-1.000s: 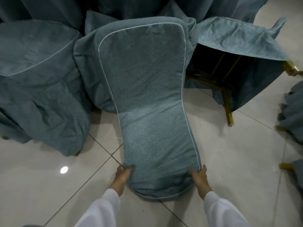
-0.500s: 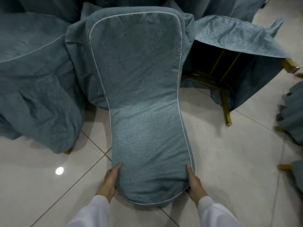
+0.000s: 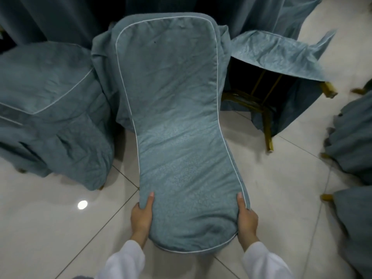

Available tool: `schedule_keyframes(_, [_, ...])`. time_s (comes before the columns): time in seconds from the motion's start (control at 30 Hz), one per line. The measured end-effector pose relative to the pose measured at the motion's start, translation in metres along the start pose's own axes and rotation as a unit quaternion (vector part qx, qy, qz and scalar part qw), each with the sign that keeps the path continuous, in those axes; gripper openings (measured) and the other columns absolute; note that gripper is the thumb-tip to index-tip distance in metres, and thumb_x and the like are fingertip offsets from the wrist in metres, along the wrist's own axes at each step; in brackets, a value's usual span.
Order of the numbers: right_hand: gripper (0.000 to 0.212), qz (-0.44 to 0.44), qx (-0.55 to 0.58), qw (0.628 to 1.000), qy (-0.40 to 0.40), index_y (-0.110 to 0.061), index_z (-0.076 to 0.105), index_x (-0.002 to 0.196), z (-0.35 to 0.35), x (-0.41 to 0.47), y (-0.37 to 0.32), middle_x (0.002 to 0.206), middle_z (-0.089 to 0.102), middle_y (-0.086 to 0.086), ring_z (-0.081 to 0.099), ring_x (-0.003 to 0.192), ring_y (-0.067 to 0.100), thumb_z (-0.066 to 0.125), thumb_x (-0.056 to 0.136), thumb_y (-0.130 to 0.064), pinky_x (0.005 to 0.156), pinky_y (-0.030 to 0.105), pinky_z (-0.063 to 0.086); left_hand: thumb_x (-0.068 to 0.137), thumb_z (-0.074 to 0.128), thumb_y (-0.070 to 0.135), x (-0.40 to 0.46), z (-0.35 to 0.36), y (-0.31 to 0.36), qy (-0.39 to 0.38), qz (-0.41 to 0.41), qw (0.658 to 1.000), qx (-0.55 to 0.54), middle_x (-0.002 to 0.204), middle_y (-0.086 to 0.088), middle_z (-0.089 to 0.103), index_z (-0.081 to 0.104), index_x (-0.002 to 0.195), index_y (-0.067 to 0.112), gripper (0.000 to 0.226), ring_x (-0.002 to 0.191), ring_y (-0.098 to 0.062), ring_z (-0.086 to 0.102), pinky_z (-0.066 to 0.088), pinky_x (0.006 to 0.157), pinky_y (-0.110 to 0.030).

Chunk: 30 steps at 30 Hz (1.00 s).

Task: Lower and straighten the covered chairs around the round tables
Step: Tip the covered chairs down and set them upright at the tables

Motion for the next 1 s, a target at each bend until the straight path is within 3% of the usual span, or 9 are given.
schedule_keyframes(0.27, [0.058, -0.007, -0.043, 0.996, 0.081, -0.004, 0.065, 0.072, -0.054, -0.088, -0.059, 0.077, 0.069, 0.013, 0.062, 0.066, 0.025, 0.079, 0.079, -0.059, 0.069, 0.035, 0.048, 0.073, 0.072, 0.072, -0.087, -0.037, 0.048, 0.012, -0.010, 1.000, 0.013, 0.102, -0.004, 0.072, 0.068, 0.106, 0.020, 0.062, 0.088, -0.022, 0.068, 0.056, 0.086, -0.036])
schedule_keyframes(0.43, [0.057, -0.011, -0.061, 0.994, 0.094, -0.004, 0.058, 0.066, -0.084, -0.134, -0.093, 0.073, 0.062, 0.012, 0.053, 0.061, 0.023, 0.079, 0.081, -0.055, 0.067, 0.033, 0.041, 0.069, 0.075, 0.074, -0.129, -0.055, 0.071, 0.015, -0.025, 0.999, 0.021, 0.101, -0.004, 0.073, 0.069, 0.107, 0.018, 0.068, 0.087, -0.023, 0.069, 0.057, 0.084, -0.036])
schedule_keyframes(0.53, [0.060, -0.003, -0.066, 0.993, 0.095, 0.001, 0.065, 0.076, -0.101, -0.158, -0.109, 0.077, 0.064, 0.014, 0.057, 0.069, 0.029, 0.079, 0.080, -0.057, 0.069, 0.033, 0.042, 0.069, 0.075, 0.073, -0.151, -0.066, 0.083, 0.013, -0.026, 0.999, 0.036, 0.102, -0.006, 0.072, 0.069, 0.107, 0.016, 0.068, 0.088, -0.024, 0.068, 0.055, 0.083, -0.035])
schedule_keyframes(0.77, [0.065, 0.022, -0.075, 0.993, 0.092, 0.002, 0.067, 0.084, -0.144, -0.206, -0.133, 0.085, 0.069, 0.017, 0.062, 0.073, 0.031, 0.083, 0.073, -0.060, 0.068, 0.034, 0.046, 0.047, 0.081, 0.082, -0.213, -0.089, 0.093, 0.006, -0.073, 0.996, 0.054, 0.100, -0.005, 0.074, 0.068, 0.096, 0.021, 0.079, 0.089, -0.027, 0.071, 0.059, 0.090, -0.045])
schedule_keyframes(1.0, [0.058, 0.022, -0.103, 0.990, 0.090, -0.003, 0.065, 0.078, -0.178, -0.260, -0.151, 0.084, 0.067, 0.016, 0.061, 0.072, 0.030, 0.082, 0.075, -0.058, 0.070, 0.034, 0.046, 0.044, 0.086, 0.076, -0.269, -0.120, 0.092, 0.011, -0.103, 0.993, 0.059, 0.101, -0.005, 0.075, 0.072, 0.105, 0.014, 0.087, 0.089, -0.028, 0.070, 0.058, 0.090, -0.044])
Point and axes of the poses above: each hand's wrist, its own x-axis towards the middle knuckle, its own z-axis out of the palm, y = z × x, the point moved 6 cm from there along x, towards the middle knuckle
